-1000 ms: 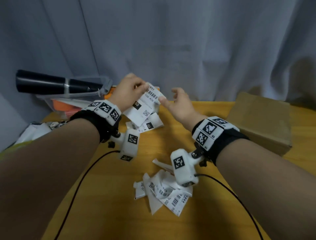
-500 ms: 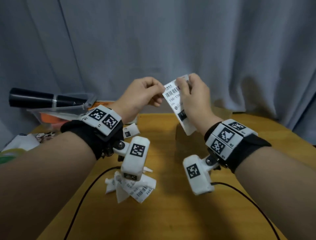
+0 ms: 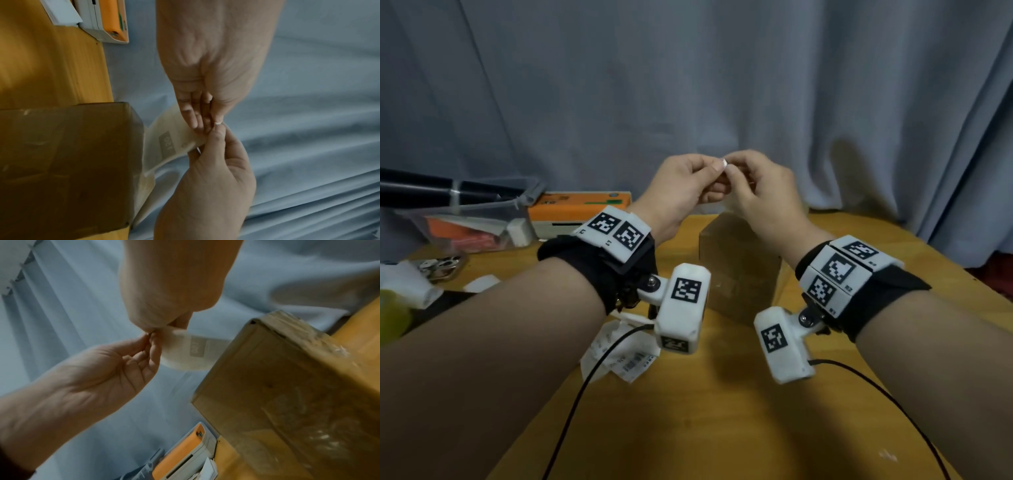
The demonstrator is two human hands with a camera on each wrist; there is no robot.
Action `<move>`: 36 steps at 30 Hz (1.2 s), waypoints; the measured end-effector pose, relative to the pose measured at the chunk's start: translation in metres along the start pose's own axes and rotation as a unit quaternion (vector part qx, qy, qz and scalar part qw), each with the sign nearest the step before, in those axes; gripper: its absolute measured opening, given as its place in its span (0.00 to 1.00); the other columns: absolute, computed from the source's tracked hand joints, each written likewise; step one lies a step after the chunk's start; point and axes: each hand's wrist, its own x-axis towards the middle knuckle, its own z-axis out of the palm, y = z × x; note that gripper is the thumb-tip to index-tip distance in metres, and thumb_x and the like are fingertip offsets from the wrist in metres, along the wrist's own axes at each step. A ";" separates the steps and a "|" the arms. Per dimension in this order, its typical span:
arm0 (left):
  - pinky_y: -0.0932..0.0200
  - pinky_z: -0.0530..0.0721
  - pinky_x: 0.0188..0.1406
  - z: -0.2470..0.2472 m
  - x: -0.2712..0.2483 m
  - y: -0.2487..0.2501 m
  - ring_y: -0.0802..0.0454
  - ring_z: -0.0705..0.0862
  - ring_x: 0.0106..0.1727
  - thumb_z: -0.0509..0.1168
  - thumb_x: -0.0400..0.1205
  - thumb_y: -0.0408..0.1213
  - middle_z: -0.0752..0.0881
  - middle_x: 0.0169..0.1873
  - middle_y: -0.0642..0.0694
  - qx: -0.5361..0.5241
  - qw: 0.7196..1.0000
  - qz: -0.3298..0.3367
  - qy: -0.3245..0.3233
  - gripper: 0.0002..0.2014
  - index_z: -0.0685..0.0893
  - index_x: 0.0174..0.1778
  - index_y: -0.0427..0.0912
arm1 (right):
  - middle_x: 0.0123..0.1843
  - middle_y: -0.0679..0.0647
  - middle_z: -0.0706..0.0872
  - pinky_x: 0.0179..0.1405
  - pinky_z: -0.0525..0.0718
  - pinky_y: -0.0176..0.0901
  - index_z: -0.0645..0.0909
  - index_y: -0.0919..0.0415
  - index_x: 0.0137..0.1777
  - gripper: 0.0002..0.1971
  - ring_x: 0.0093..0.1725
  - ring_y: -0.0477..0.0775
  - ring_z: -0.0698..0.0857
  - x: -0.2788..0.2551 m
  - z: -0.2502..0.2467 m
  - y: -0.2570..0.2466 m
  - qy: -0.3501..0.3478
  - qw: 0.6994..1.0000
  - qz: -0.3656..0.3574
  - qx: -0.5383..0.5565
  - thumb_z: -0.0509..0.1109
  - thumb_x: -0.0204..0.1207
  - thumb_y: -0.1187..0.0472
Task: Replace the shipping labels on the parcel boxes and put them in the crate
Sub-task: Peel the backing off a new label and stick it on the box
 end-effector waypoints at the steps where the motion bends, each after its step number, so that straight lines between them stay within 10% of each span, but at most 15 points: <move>1: 0.67 0.84 0.40 0.001 -0.001 -0.001 0.60 0.84 0.34 0.60 0.85 0.33 0.86 0.34 0.46 0.000 1.000 0.001 -0.001 0.09 0.85 0.46 0.36 | 0.48 0.52 0.90 0.52 0.84 0.42 0.85 0.60 0.55 0.10 0.49 0.49 0.87 -0.001 0.001 0.001 0.005 1.000 0.001 0.003 0.65 0.81 0.59; 20: 0.66 0.83 0.46 -0.002 -0.012 -0.003 0.56 0.83 0.41 0.64 0.82 0.31 0.86 0.37 0.46 0.028 0.999 0.016 -0.001 0.05 0.84 0.42 0.38 | 0.45 0.43 0.85 0.43 0.73 0.18 0.86 0.58 0.54 0.10 0.46 0.39 0.81 -0.009 0.002 0.005 -0.013 0.999 0.026 0.023 0.62 0.82 0.61; 26: 0.65 0.83 0.48 -0.004 -0.014 -0.003 0.56 0.83 0.43 0.64 0.82 0.32 0.86 0.38 0.46 0.043 0.999 0.017 0.001 0.05 0.85 0.43 0.40 | 0.44 0.42 0.88 0.48 0.82 0.34 0.81 0.55 0.54 0.06 0.46 0.40 0.86 -0.012 0.001 -0.001 -0.033 0.992 0.064 0.101 0.65 0.82 0.58; 32: 0.69 0.80 0.43 -0.006 -0.012 -0.005 0.59 0.81 0.42 0.65 0.82 0.34 0.84 0.38 0.48 0.070 0.996 0.051 0.006 0.04 0.84 0.43 0.44 | 0.36 0.52 0.89 0.40 0.87 0.57 0.78 0.51 0.44 0.05 0.40 0.61 0.88 -0.012 -0.003 -0.009 -0.030 0.979 0.089 0.183 0.73 0.76 0.55; 36: 0.74 0.78 0.40 -0.005 -0.011 -0.004 0.67 0.80 0.37 0.64 0.83 0.35 0.83 0.36 0.53 0.096 0.992 0.072 0.020 0.06 0.83 0.41 0.46 | 0.36 0.53 0.87 0.38 0.86 0.54 0.80 0.53 0.40 0.05 0.38 0.57 0.86 -0.011 -0.003 -0.008 -0.016 0.977 0.097 0.191 0.73 0.76 0.58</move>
